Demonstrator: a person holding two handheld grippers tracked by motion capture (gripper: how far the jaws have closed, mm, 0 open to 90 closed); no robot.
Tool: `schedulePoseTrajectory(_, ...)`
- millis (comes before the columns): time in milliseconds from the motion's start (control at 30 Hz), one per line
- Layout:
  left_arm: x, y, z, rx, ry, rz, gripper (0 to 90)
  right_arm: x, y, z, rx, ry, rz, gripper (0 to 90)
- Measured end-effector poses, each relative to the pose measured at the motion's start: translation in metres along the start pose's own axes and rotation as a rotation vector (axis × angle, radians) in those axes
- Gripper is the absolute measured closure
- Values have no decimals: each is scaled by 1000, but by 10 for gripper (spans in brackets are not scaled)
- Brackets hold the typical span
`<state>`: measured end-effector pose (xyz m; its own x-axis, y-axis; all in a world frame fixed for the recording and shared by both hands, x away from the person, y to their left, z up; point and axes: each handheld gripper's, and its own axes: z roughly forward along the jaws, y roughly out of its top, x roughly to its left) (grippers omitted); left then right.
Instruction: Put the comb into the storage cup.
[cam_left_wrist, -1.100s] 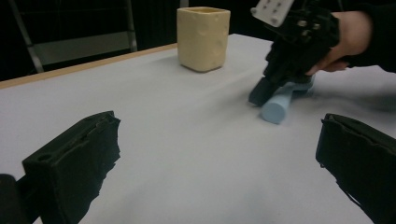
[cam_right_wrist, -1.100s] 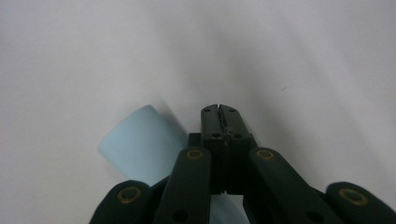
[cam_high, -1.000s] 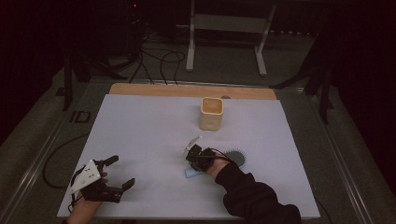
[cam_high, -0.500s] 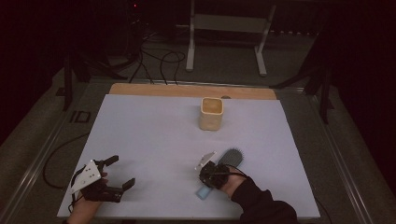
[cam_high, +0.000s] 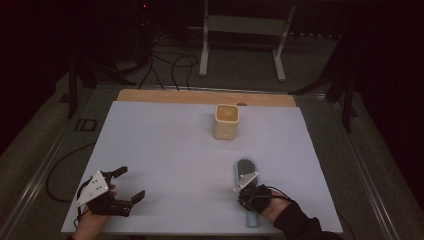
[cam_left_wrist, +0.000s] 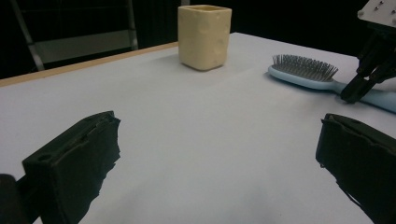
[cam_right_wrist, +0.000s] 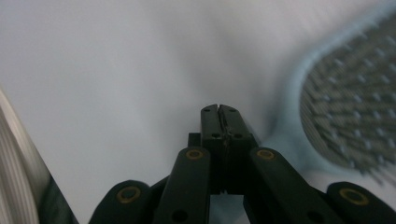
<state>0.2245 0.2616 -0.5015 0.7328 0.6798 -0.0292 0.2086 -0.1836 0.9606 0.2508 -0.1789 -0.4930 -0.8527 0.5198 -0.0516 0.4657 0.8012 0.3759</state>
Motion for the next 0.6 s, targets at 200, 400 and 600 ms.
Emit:
schedulePoseTrajectory(200,0,0,0,0,0,0,0,-12,-21,-9,27,-33,33,884)
schedulePoseTrajectory(400,0,0,0,0,2,-1,0,-24,-37,-16,50,-52,60,892)
schedulePoseTrajectory(600,0,0,1,1,1,2,0,-39,-46,-19,54,-86,97,891)
